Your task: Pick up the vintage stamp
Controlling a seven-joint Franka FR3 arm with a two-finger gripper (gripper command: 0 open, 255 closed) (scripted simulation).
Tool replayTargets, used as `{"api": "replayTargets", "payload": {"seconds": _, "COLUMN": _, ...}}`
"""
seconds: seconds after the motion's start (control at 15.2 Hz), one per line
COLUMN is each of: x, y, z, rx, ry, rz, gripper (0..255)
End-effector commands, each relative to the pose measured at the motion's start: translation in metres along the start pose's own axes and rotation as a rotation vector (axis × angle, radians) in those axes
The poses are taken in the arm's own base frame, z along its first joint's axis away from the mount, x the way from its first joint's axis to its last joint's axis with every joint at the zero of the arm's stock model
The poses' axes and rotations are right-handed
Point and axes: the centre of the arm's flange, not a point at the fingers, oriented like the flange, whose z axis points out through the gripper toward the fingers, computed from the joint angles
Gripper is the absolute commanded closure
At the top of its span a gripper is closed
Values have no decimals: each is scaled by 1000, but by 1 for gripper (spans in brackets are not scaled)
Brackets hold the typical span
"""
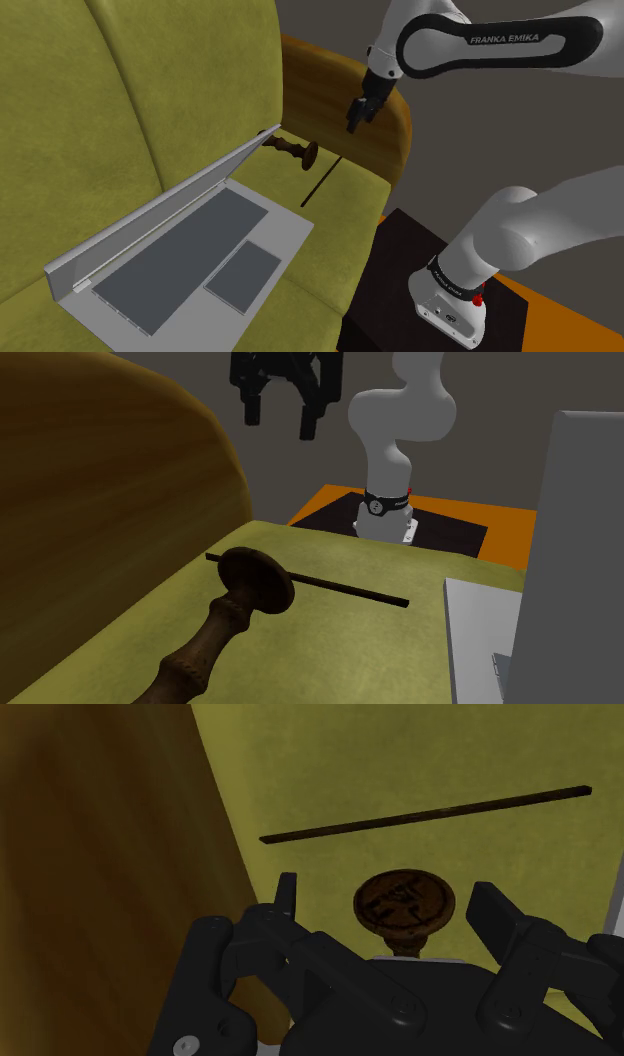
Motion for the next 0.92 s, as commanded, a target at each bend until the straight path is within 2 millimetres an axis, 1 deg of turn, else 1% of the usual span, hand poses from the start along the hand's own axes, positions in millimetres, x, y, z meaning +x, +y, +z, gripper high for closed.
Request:
{"api": "replayTargets", "payload": {"seconds": 0.0, "x": 24, "y": -13, "z": 14, "rx": 2, "ry": 2, "rz": 0, "gripper": 0}}
{"api": "replayTargets", "payload": {"seconds": 0.86, "x": 154, "y": -69, "z": 110, "rx": 8, "ry": 8, "rz": 4, "gripper": 0}}
